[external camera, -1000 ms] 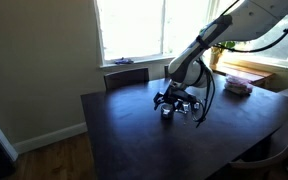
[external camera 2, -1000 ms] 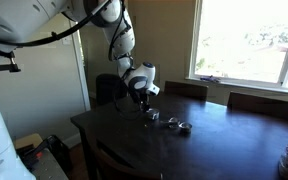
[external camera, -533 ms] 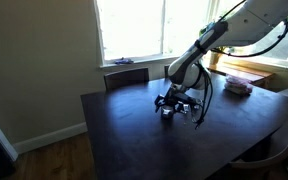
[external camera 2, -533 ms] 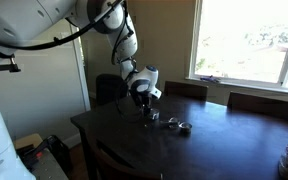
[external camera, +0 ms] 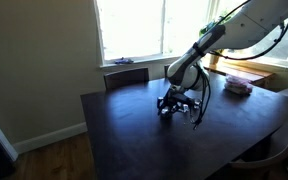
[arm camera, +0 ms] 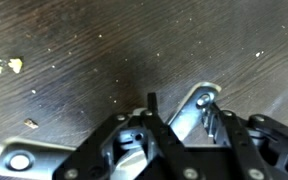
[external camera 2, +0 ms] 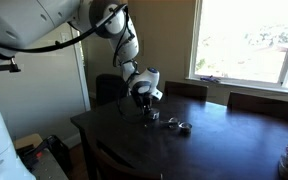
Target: Unstack the measuring cups
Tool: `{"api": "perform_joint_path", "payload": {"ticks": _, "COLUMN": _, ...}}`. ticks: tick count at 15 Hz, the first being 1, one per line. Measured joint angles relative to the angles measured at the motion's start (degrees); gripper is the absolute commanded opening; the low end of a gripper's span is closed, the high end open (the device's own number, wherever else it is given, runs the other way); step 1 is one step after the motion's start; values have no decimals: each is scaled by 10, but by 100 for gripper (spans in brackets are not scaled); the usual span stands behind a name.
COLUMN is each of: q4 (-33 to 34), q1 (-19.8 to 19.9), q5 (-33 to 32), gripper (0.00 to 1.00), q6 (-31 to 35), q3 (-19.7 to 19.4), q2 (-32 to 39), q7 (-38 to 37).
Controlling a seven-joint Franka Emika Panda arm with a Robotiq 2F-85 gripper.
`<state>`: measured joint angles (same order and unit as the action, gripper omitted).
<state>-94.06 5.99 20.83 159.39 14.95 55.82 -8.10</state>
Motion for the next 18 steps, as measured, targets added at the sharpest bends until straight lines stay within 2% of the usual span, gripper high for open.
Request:
{"api": "perform_joint_path", "payload": {"ticks": 1, "q4": 1, "q1": -1, "q5": 0, "gripper": 9, "q6": 1, "q3": -1, "q2": 0, "q7": 0}}
{"api": "perform_joint_path", "payload": {"ticks": 5, "q4": 6, "q1": -12, "q5": 0, "gripper": 2, "q6": 5, "q3": -8, "q2": 0, "q7": 0}}
{"api": "perform_joint_path", "payload": {"ticks": 9, "q4": 9, "q1": -26, "q5": -1, "gripper": 8, "q6": 21, "q3": -20, "q2": 0, "q7": 0}}
{"api": "perform_joint_path", "payload": {"ticks": 18, "q4": -4, "q1": -71, "q5": -17, "gripper": 7, "q6": 79, "q3": -59, "q2": -16, "q7": 0}}
